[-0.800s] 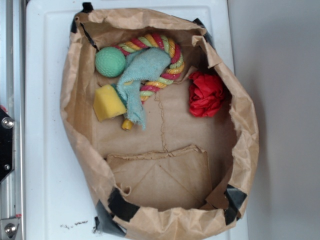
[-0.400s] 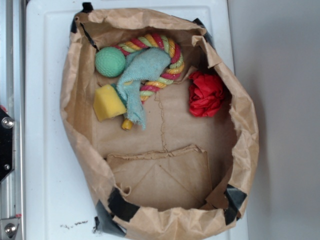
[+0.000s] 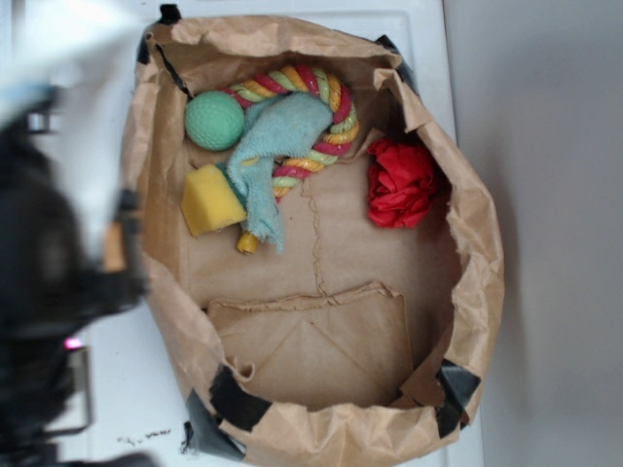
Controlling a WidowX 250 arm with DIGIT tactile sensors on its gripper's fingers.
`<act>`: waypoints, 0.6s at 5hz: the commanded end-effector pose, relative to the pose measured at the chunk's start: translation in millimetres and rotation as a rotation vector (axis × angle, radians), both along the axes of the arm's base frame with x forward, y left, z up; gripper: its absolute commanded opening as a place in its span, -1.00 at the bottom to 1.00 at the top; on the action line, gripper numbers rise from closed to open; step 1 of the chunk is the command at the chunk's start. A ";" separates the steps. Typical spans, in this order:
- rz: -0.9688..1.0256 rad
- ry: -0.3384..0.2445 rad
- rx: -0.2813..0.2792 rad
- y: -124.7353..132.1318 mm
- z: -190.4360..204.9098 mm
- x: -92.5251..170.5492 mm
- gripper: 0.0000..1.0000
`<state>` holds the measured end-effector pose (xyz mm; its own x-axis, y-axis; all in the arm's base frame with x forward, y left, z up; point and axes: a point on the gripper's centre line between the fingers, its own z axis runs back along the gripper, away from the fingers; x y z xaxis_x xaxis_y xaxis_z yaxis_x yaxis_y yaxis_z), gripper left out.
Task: Grab the green sponge.
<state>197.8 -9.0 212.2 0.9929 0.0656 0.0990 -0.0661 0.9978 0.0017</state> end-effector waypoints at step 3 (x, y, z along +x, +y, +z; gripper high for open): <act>-0.003 -0.074 -0.026 42.1 -46.5 62.9 1.00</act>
<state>254.0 30.1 150.7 0.9911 0.0612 0.1185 -0.0575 0.9977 -0.0346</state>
